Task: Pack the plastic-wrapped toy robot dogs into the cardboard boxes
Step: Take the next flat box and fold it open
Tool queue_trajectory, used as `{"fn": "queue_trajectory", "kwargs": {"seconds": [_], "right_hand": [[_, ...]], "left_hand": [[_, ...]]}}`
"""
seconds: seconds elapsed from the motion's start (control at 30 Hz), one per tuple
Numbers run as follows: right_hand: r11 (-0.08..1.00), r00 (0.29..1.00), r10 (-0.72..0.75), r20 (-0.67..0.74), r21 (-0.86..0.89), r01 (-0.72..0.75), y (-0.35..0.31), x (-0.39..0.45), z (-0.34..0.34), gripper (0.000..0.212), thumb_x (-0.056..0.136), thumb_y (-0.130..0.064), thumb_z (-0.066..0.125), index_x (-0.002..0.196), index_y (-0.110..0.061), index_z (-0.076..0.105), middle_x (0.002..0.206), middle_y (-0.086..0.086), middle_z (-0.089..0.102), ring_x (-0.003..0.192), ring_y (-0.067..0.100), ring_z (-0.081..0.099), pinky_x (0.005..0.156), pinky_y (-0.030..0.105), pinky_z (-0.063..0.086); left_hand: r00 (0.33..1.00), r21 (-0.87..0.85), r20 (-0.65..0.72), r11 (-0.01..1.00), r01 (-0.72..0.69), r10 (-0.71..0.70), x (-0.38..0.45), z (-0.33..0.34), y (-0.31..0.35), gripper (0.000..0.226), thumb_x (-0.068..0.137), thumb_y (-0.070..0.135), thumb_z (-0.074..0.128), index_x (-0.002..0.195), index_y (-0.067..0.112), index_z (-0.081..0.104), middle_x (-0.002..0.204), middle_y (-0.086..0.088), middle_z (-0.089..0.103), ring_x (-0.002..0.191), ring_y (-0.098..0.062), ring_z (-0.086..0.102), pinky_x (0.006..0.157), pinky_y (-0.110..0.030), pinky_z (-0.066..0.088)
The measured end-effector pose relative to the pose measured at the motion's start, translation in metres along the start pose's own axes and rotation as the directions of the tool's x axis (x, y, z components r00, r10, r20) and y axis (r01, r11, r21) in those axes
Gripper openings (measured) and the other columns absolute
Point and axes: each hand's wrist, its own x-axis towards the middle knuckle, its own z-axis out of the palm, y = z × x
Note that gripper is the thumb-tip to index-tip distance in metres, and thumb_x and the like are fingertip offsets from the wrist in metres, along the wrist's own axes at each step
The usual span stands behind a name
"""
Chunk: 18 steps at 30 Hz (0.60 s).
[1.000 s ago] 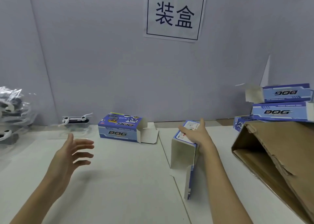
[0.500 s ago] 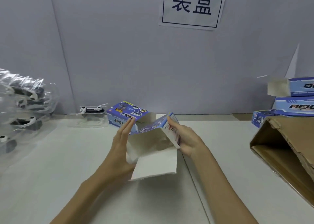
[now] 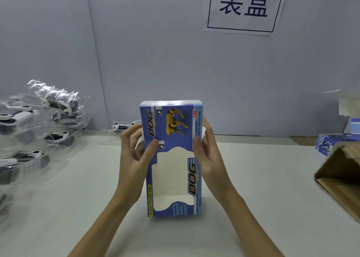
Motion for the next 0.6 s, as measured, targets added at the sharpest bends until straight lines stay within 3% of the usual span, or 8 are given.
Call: {"fn": "queue_trajectory", "kwargs": {"seconds": [0.1,0.2,0.3,0.37,0.5,0.6], "right_hand": [[0.998,0.996,0.049,-0.075,-0.043,-0.052,0.006,-0.005,0.014,0.075,0.092,-0.048,0.063,0.158,-0.028,0.033,0.135,-0.013,0.064,0.126,0.011,0.064,0.084,0.023,0.060],[0.989,0.988,0.089,-0.125,-0.105,-0.102,0.007,-0.004,0.011,0.061,0.088,-0.043,0.069,0.143,-0.025,0.051,0.122,-0.012,0.071,0.113,0.010,0.069,0.078,0.018,0.058],[0.981,0.990,0.092,-0.108,-0.161,-0.109,0.003,-0.001,-0.002,0.047,0.083,-0.043,0.073,0.125,-0.021,0.064,0.107,-0.012,0.076,0.098,0.015,0.074,0.071,0.021,0.059],[0.980,0.991,0.088,-0.104,-0.168,-0.105,0.001,-0.001,-0.004,0.048,0.083,-0.043,0.072,0.124,-0.019,0.064,0.109,-0.009,0.076,0.100,0.016,0.074,0.072,0.023,0.060],[0.983,0.990,0.079,-0.113,-0.154,-0.096,0.005,-0.004,0.000,0.045,0.085,-0.044,0.068,0.125,-0.025,0.059,0.120,-0.001,0.071,0.111,0.020,0.070,0.077,0.027,0.062],[0.987,0.992,0.052,-0.113,-0.146,-0.069,0.004,-0.003,-0.002,0.048,0.085,-0.051,0.071,0.124,-0.024,0.061,0.116,-0.007,0.073,0.111,0.019,0.071,0.075,0.023,0.061]], "left_hand": [[1.000,0.020,0.024,1.000,-0.003,0.003,-0.002,0.002,0.002,0.038,0.090,0.047,0.068,0.126,0.047,0.058,0.132,0.006,0.070,0.111,-0.028,0.074,0.071,-0.035,0.065],[0.995,0.089,0.055,0.993,0.075,-0.080,-0.006,0.006,0.001,0.025,0.091,0.058,0.070,0.115,0.059,0.061,0.123,0.010,0.074,0.104,-0.023,0.076,0.069,-0.028,0.063],[0.988,0.135,0.082,0.984,0.119,-0.131,-0.006,0.007,0.002,0.036,0.071,0.068,0.078,0.102,0.064,0.062,0.114,0.014,0.076,0.099,-0.019,0.077,0.067,-0.024,0.061],[0.989,0.138,0.088,0.985,0.102,-0.115,-0.006,0.007,0.003,0.044,0.065,0.075,0.080,0.103,0.063,0.063,0.113,0.014,0.076,0.099,-0.018,0.077,0.067,-0.024,0.061],[0.991,0.107,0.088,0.990,0.094,-0.104,-0.009,0.006,0.003,0.037,0.073,0.066,0.078,0.106,0.058,0.063,0.117,0.011,0.075,0.100,-0.021,0.077,0.068,-0.026,0.062],[0.991,0.110,0.099,0.991,0.076,-0.087,-0.010,0.006,0.001,0.040,0.068,0.072,0.080,0.101,0.058,0.064,0.114,0.011,0.076,0.099,-0.021,0.077,0.067,-0.024,0.061]]}}
